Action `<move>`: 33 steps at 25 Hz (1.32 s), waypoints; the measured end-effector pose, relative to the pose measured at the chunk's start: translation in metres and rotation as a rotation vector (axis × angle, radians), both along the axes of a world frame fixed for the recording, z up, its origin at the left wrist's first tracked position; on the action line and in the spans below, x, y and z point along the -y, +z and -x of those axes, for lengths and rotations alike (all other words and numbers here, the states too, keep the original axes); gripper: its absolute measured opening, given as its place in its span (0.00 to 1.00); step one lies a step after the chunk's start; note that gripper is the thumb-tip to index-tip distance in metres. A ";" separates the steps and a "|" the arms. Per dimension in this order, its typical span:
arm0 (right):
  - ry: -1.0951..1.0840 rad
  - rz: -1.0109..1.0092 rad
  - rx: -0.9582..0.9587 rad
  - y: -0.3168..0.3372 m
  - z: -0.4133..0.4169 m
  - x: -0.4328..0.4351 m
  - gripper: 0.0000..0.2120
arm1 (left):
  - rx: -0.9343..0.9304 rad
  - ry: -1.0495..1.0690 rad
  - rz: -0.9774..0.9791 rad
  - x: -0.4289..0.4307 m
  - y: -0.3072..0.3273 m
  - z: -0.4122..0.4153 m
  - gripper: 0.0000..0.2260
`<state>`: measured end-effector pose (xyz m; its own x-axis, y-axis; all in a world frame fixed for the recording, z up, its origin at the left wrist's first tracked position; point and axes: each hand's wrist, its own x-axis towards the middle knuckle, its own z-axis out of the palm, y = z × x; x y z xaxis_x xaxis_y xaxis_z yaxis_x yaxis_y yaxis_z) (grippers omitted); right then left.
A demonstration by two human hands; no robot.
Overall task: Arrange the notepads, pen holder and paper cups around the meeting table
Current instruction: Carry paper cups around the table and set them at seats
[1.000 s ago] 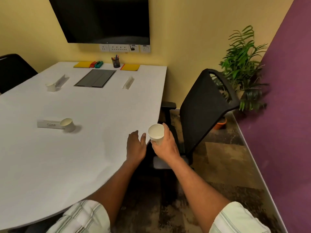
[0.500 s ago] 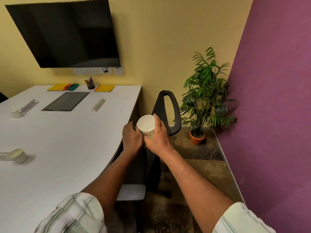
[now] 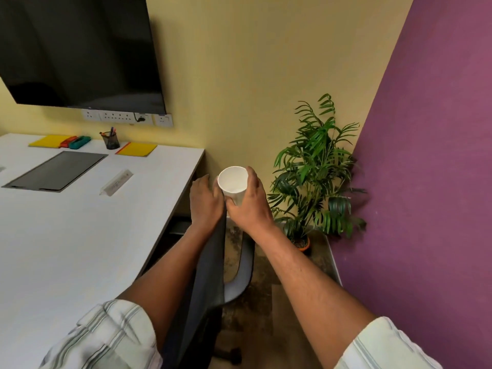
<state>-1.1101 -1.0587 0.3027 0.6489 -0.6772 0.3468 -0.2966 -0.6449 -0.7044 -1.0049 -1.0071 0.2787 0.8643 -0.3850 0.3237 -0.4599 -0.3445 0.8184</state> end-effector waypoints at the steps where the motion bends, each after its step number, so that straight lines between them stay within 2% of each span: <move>1: -0.003 0.008 -0.009 0.003 -0.019 0.029 0.42 | 0.003 0.005 0.005 0.028 0.008 -0.015 0.28; 6: 0.014 -0.036 -0.016 0.002 -0.080 0.099 0.41 | 0.019 0.044 0.028 0.096 0.016 -0.067 0.26; 11: 0.130 -0.073 -0.062 -0.017 -0.148 0.146 0.40 | 0.052 0.136 -0.096 0.126 0.000 -0.119 0.15; 13: 0.155 -0.066 -0.048 -0.021 -0.165 0.159 0.40 | 0.089 0.119 -0.209 0.131 -0.006 -0.135 0.16; 15: 0.232 -0.067 -0.068 -0.034 -0.194 0.183 0.39 | 0.072 0.202 -0.296 0.149 -0.019 -0.164 0.19; 23: 0.449 -0.057 -0.076 -0.045 -0.273 0.292 0.40 | 0.017 0.429 -0.416 0.227 -0.026 -0.225 0.25; 29: 0.546 -0.030 -0.082 -0.052 -0.331 0.331 0.40 | -0.021 0.482 -0.388 0.268 -0.029 -0.273 0.23; 33: 0.617 -0.041 -0.099 -0.068 -0.412 0.348 0.41 | -0.021 0.569 -0.339 0.288 -0.047 -0.345 0.22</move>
